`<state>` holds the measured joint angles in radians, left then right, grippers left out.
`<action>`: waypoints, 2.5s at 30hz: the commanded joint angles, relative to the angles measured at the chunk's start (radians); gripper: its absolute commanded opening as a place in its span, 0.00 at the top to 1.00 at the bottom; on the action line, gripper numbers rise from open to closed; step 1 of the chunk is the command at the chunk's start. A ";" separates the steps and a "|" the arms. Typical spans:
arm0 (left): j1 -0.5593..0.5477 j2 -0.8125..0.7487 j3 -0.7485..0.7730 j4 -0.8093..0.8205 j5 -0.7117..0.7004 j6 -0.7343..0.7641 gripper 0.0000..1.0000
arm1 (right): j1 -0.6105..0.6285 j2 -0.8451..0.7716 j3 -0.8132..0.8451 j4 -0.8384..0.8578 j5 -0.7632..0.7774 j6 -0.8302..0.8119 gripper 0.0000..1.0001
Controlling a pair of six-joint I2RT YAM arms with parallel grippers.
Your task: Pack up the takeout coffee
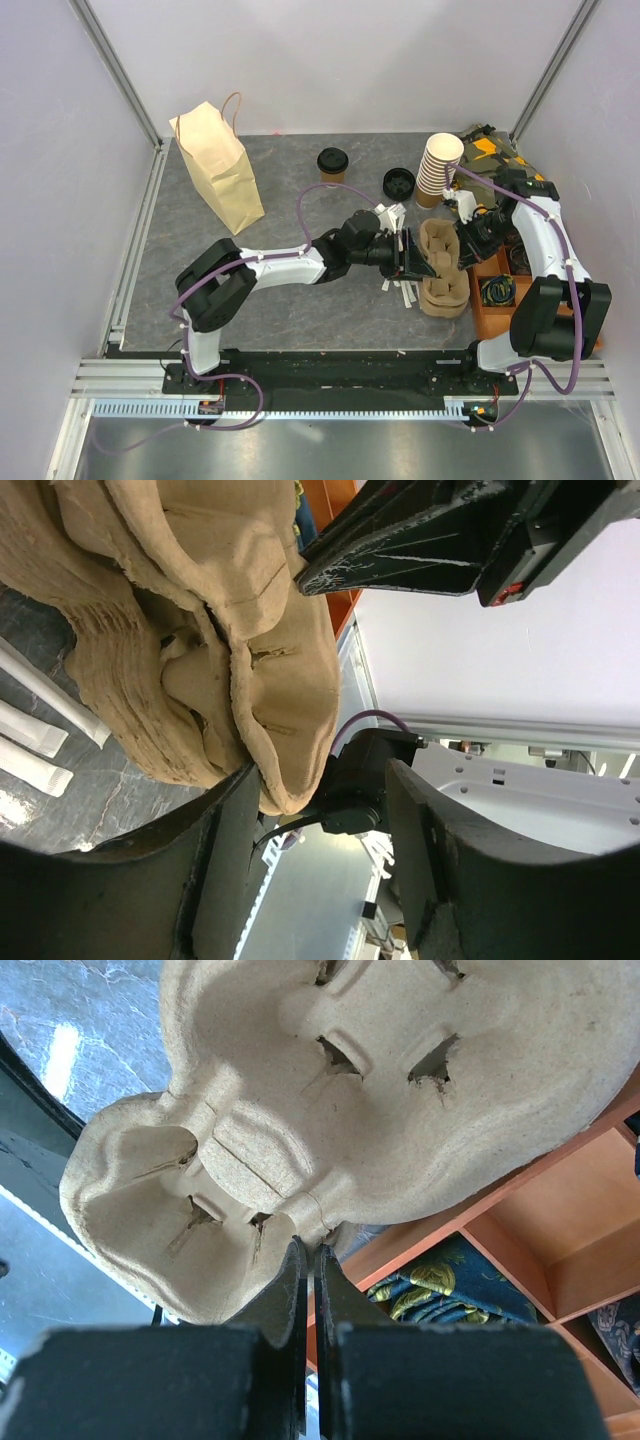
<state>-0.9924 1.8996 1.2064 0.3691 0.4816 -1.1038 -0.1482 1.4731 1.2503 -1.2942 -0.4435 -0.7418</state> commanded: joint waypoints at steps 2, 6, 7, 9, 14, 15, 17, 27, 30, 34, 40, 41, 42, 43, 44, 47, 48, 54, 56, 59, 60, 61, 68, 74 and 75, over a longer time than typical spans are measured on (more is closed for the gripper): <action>-0.006 0.019 0.053 0.030 -0.017 -0.031 0.42 | -0.002 -0.031 -0.009 0.001 -0.032 -0.027 1.00; -0.014 0.036 0.081 0.021 -0.018 -0.031 0.47 | -0.004 -0.031 -0.009 0.003 -0.040 -0.027 1.00; -0.015 0.044 0.085 0.016 -0.020 -0.031 0.47 | -0.001 -0.031 -0.008 -0.002 -0.041 -0.027 1.00; -0.020 0.050 0.096 0.001 -0.026 -0.025 0.49 | -0.002 -0.031 -0.009 -0.002 -0.043 -0.027 1.00; -0.020 0.065 0.113 -0.091 -0.063 -0.007 0.60 | -0.004 -0.033 -0.006 -0.007 -0.043 -0.028 1.00; -0.020 0.067 0.113 -0.094 -0.064 -0.008 0.63 | -0.004 -0.034 -0.008 -0.010 -0.043 -0.030 1.00; -0.020 0.070 0.111 -0.104 -0.067 -0.008 0.67 | -0.004 -0.034 -0.008 -0.010 -0.044 -0.033 1.00; -0.020 0.073 0.136 -0.072 -0.048 0.019 0.98 | -0.005 -0.014 0.024 -0.025 -0.024 -0.030 0.88; -0.020 0.073 0.134 -0.065 -0.047 0.032 0.98 | -0.010 -0.002 0.050 -0.039 -0.020 -0.024 0.79; -0.018 0.067 0.124 -0.012 -0.025 0.022 0.98 | -0.020 0.001 0.072 -0.051 -0.003 -0.019 0.54; -0.018 0.061 0.121 0.066 0.003 -0.022 0.98 | -0.031 -0.007 0.097 -0.062 -0.001 -0.010 0.35; -0.018 0.059 0.119 0.073 0.009 -0.028 0.98 | -0.033 -0.008 0.103 -0.068 -0.007 -0.008 0.34; -0.018 0.059 0.116 0.083 0.015 -0.034 0.98 | -0.034 -0.004 0.118 -0.074 -0.012 -0.007 0.33; -0.017 0.059 0.110 0.106 0.018 -0.051 0.98 | -0.040 -0.002 0.124 -0.079 -0.018 -0.005 0.32; -0.017 0.059 0.107 0.119 0.020 -0.059 0.98 | -0.042 -0.002 0.132 -0.091 -0.023 -0.005 0.32; -0.015 0.055 0.104 0.134 0.026 -0.071 0.98 | -0.053 -0.002 0.153 -0.117 -0.050 -0.016 0.32; -0.015 0.053 0.102 0.136 0.029 -0.073 0.98 | -0.056 -0.010 0.158 -0.117 -0.057 -0.018 0.32; -0.009 0.044 0.085 0.159 0.037 -0.085 0.98 | -0.065 -0.027 0.187 -0.137 -0.063 -0.010 0.33; -0.009 0.039 0.079 0.168 0.041 -0.090 0.98 | -0.079 -0.027 0.204 -0.152 -0.075 0.002 0.32; 0.001 0.018 0.073 0.185 0.043 -0.097 0.98 | -0.119 -0.020 0.236 -0.166 -0.116 0.037 0.33; 0.004 0.012 0.071 0.194 0.048 -0.097 0.98 | -0.131 -0.023 0.247 -0.165 -0.130 0.045 0.33; 0.014 -0.003 0.068 0.197 0.049 -0.100 0.98 | -0.157 -0.028 0.251 -0.166 -0.150 0.051 0.32; 0.052 -0.097 0.039 0.149 0.090 -0.085 0.98 | -0.202 -0.099 0.291 -0.166 -0.342 0.102 0.28; 0.090 -0.223 -0.070 0.113 0.140 -0.061 0.98 | -0.200 -0.151 0.262 -0.166 -0.451 0.091 0.25; 0.112 -0.238 -0.097 0.108 0.147 -0.054 0.98 | -0.197 -0.157 0.253 -0.166 -0.454 0.078 0.25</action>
<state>-0.9146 1.7630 1.1721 0.4778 0.5690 -1.1809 -0.3489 1.3613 1.5063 -1.3510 -0.7853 -0.6395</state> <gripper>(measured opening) 0.029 0.741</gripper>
